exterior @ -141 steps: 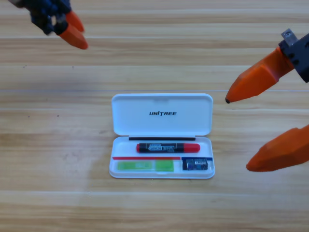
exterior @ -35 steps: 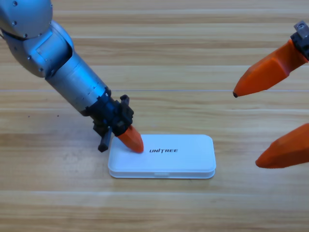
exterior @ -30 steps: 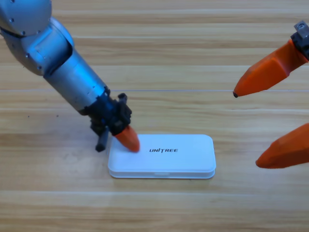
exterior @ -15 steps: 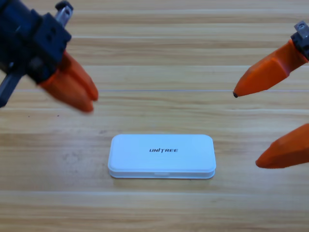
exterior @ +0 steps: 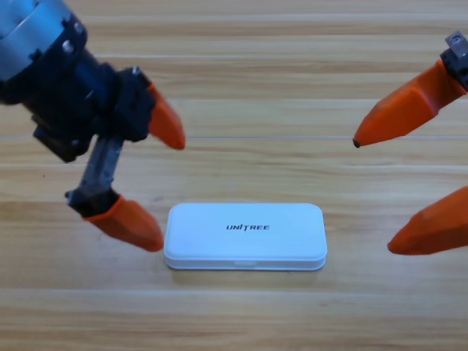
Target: Clean up eraser and pencils
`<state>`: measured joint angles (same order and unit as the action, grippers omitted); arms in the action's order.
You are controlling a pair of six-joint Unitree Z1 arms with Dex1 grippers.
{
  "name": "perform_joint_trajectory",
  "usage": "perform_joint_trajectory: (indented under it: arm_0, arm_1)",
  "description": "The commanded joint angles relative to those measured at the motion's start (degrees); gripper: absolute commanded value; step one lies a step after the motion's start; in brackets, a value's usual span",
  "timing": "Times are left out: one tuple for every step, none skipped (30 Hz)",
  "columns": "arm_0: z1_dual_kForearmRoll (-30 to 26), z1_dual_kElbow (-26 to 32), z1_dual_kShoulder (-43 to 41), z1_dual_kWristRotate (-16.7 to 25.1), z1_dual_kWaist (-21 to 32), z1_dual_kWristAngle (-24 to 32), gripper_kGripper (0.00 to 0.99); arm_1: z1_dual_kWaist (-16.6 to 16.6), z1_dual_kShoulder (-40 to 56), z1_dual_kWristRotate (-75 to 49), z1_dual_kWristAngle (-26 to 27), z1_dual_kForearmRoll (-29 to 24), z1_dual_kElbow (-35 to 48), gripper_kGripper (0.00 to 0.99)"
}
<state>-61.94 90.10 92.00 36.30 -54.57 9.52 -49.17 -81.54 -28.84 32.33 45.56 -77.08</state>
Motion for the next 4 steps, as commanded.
perform_joint_trajectory:
  arm_0:
    - [1.29,-0.89,0.28,-0.88,-0.36,-1.70,0.990]
    - [1.47,-0.89,0.11,-0.88,-0.36,-1.61,0.990]
    - [1.82,-0.89,0.02,-1.14,-0.36,-1.70,0.990]
    - [2.08,-0.89,-0.07,-1.23,-0.36,-1.87,0.990]
  arm_1:
    - [1.36,-0.46,0.62,0.54,-0.56,1.84,0.983]
    - [1.36,-0.55,0.62,0.54,-0.56,1.84,0.983]
    - [1.36,-0.55,0.62,0.54,-0.56,1.84,0.983]
    - [1.36,-0.55,0.62,0.54,-0.56,1.75,0.983]
